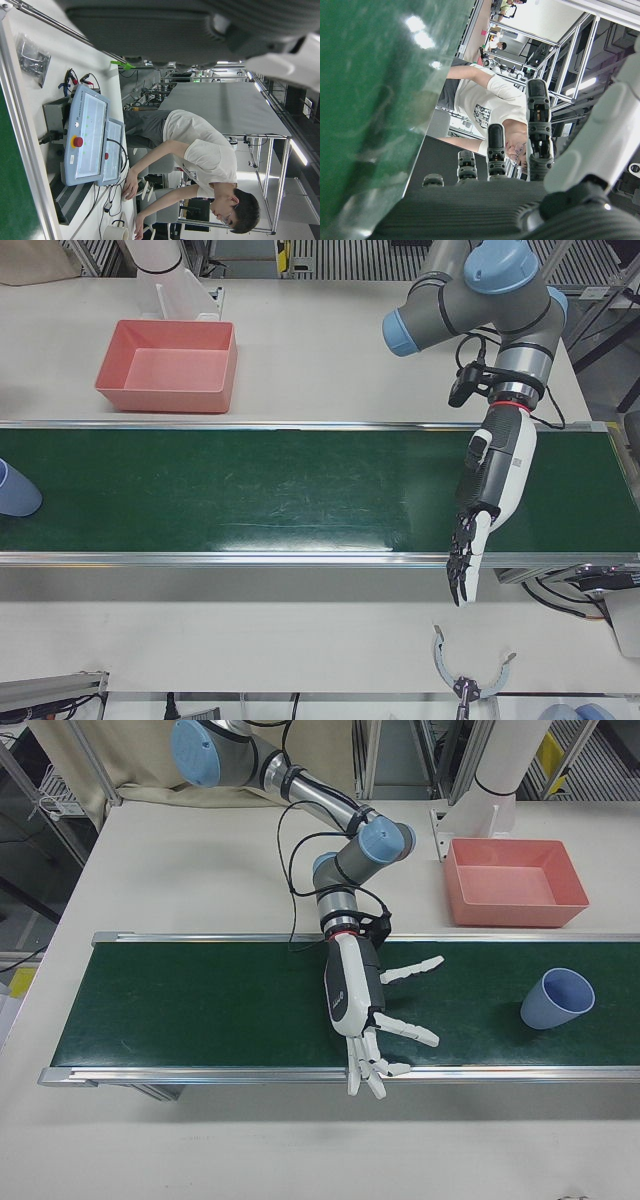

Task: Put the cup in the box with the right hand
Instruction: 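Hold the right hand on the belt as the blue cup approaches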

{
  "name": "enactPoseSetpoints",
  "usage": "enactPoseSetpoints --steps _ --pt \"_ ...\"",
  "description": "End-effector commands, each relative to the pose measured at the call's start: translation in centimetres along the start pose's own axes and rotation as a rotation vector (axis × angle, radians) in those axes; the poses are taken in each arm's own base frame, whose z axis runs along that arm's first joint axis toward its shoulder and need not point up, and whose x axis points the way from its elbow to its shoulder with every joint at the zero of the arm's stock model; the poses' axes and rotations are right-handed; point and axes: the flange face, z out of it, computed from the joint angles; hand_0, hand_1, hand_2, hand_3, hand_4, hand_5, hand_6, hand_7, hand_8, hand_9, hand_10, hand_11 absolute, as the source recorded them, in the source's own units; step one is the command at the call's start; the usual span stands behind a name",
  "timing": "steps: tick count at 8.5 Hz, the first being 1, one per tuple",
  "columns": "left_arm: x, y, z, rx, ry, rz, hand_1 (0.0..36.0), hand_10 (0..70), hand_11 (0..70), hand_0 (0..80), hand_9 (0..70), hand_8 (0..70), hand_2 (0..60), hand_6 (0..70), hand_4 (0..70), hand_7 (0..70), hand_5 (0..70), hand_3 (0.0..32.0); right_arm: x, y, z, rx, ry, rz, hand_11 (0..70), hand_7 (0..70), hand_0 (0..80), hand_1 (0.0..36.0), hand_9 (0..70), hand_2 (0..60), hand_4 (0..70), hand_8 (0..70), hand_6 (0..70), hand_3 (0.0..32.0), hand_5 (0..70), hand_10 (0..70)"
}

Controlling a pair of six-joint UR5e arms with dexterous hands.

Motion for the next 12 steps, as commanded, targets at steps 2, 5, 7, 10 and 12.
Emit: enactPoseSetpoints --steps 2,5,7,10,12 --pt "0.0 0.0 0.0 0.000 0.000 0.000 0.0 0.0 0.0 0.0 0.0 0.0 0.0 0.0 0.0 0.0 0.0 0.0 0.2 0.5 0.1 -0.009 0.011 0.002 0.0 47.0 45.9 0.0 14.5 0.0 43.3 3.5 6.6 10.6 0.0 0.0" --pt "0.0 0.0 0.0 0.000 0.000 0.000 0.0 0.0 0.0 0.0 0.0 0.0 0.0 0.0 0.0 0.0 0.0 0.0 0.8 1.3 -0.2 -0.021 0.024 0.002 0.0 46.1 46.2 0.0 14.5 0.0 42.0 3.6 6.4 11.0 0.0 0.0" --pt "0.0 0.0 0.0 0.000 0.000 0.000 0.0 0.0 0.0 0.0 0.0 0.0 0.0 0.0 0.0 0.0 0.0 0.0 1.5 1.8 -0.4 -0.028 0.036 0.007 0.0 44.7 46.1 0.0 13.9 0.0 41.3 3.3 6.0 11.2 0.0 0.0" --pt "0.0 0.0 0.0 0.000 0.000 0.000 0.0 0.0 0.0 0.0 0.0 0.0 0.0 0.0 0.0 0.0 0.0 0.0 1.6 2.3 -0.6 -0.036 0.038 0.003 0.0 44.8 46.2 0.0 14.0 0.0 41.3 3.2 6.0 11.2 0.0 0.0" --pt "0.0 0.0 0.0 0.000 0.000 0.000 0.0 0.0 0.0 0.0 0.0 0.0 0.0 0.0 0.0 0.0 0.0 0.0 1.6 2.8 -0.5 -0.041 0.037 -0.005 0.0 45.5 46.4 0.0 13.9 0.0 41.6 3.0 6.1 11.2 0.0 0.0"
